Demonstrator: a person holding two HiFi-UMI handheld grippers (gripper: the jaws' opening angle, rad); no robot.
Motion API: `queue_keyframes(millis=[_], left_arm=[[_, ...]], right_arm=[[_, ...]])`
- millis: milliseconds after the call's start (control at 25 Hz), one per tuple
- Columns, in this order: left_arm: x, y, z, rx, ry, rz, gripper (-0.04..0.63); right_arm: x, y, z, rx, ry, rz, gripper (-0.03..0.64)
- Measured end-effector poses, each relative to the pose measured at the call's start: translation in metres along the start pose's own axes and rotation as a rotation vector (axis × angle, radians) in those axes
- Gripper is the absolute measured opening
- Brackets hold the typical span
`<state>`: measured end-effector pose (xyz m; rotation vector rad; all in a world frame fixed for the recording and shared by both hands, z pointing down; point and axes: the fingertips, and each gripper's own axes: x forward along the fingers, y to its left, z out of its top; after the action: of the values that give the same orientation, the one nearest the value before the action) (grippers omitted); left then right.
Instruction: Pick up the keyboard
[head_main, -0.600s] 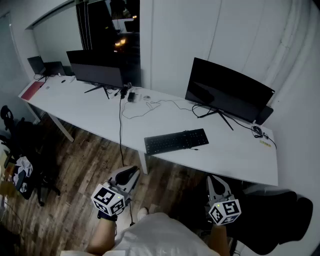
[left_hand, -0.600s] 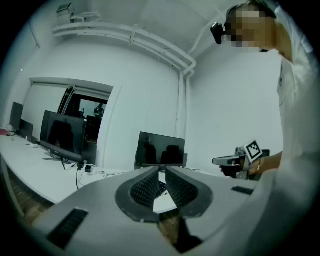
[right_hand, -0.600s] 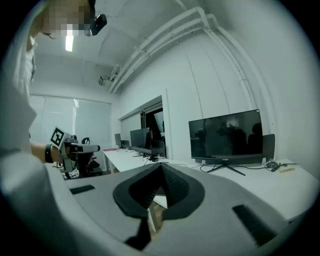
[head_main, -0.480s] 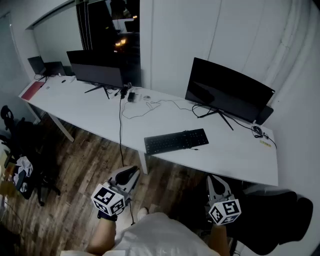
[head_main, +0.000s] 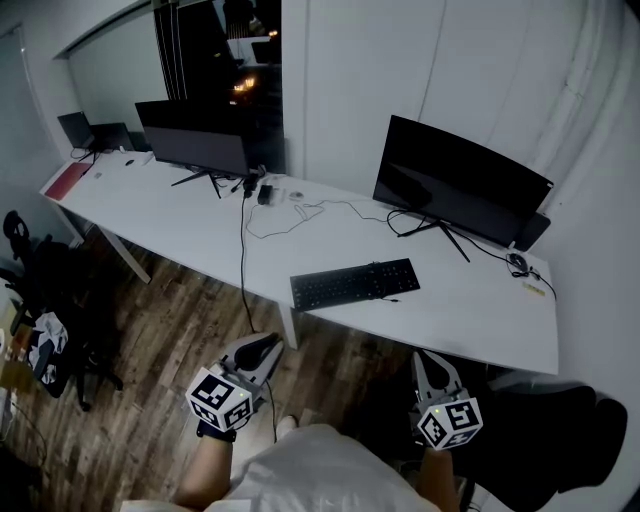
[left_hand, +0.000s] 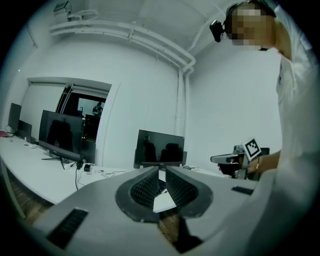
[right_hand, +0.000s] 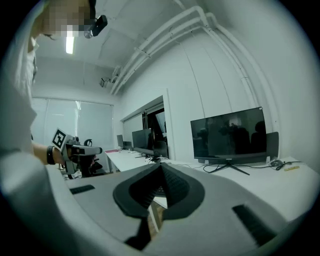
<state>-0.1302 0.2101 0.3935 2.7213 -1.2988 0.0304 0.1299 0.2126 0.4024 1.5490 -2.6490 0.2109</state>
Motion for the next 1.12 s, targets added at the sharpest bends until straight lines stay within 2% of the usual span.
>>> queue_keyframes(millis=[200, 440, 1120], left_arm=[[0.002, 0.003, -0.002, -0.004, 0.01, -0.003, 0.04], [0.0, 0.006, -0.003, -0.007, 0.015, -0.004, 0.04], [-0.002, 0.018, -0.005, -0.015, 0.034, -0.01, 0.04]], right_arm=[[0.002, -0.003, 0.004, 0.087, -0.049, 0.01, 0.002], [0.005, -0.005, 0.002, 0.076, -0.039, -0.011, 0.003], [0.022, 0.004, -0.004, 0.065, -0.006, 0.002, 0.003]])
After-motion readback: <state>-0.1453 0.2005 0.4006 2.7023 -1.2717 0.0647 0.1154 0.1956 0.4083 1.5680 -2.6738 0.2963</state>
